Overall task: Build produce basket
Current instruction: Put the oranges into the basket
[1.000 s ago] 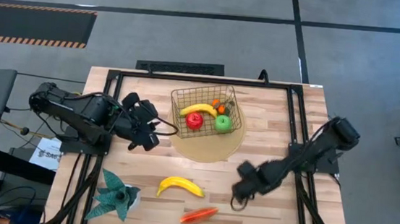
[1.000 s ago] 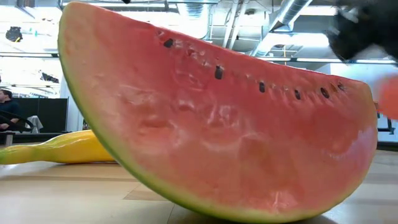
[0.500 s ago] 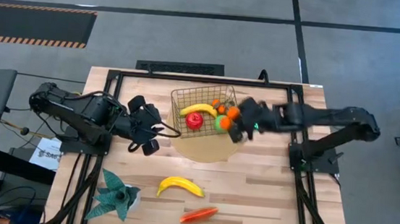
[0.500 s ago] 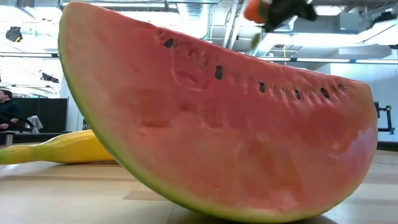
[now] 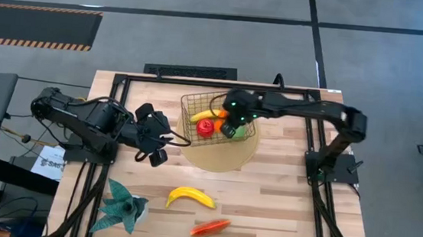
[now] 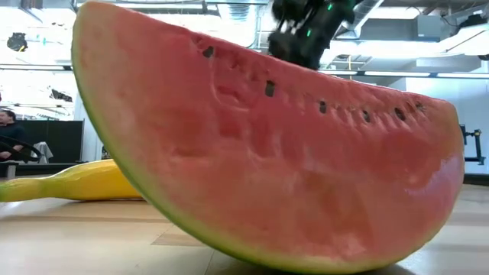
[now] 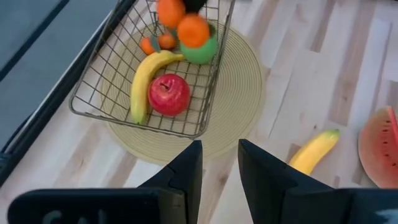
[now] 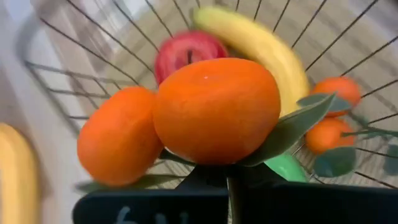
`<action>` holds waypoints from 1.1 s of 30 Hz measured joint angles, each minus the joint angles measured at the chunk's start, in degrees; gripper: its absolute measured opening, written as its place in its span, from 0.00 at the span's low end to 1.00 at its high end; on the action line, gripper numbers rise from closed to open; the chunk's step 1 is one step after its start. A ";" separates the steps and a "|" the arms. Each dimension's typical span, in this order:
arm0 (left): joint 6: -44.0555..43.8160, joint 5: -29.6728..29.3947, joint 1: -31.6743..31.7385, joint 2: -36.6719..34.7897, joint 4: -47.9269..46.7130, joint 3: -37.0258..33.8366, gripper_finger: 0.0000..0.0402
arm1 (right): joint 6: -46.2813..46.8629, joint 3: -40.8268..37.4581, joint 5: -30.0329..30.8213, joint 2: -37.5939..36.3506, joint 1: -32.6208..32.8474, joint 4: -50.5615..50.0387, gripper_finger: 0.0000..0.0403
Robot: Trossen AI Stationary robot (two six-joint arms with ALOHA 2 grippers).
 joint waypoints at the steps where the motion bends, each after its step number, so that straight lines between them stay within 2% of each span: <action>1: -0.35 -0.02 0.01 0.00 -0.01 0.01 0.23 | -0.77 0.00 -0.25 1.31 -0.30 0.07 0.00; 8: -0.84 -0.19 0.03 0.00 -0.52 0.02 0.22 | -6.34 -0.04 -1.29 8.73 -0.87 0.29 0.00; 10: -0.91 -0.91 0.01 0.00 -0.55 0.02 0.23 | -8.35 0.12 0.28 9.66 -0.87 0.63 0.00; 14: -1.79 -1.44 0.01 -0.02 -0.65 0.02 0.22 | -11.36 0.57 3.64 10.42 -0.68 0.50 0.00; 30: -4.03 -2.81 0.03 0.00 -0.79 0.02 0.23 | -19.53 6.19 5.12 10.26 -0.35 -1.31 0.00; 33: -4.25 -2.97 0.03 0.00 -0.79 0.02 0.23 | -22.33 6.88 7.69 10.24 -0.26 -3.06 0.00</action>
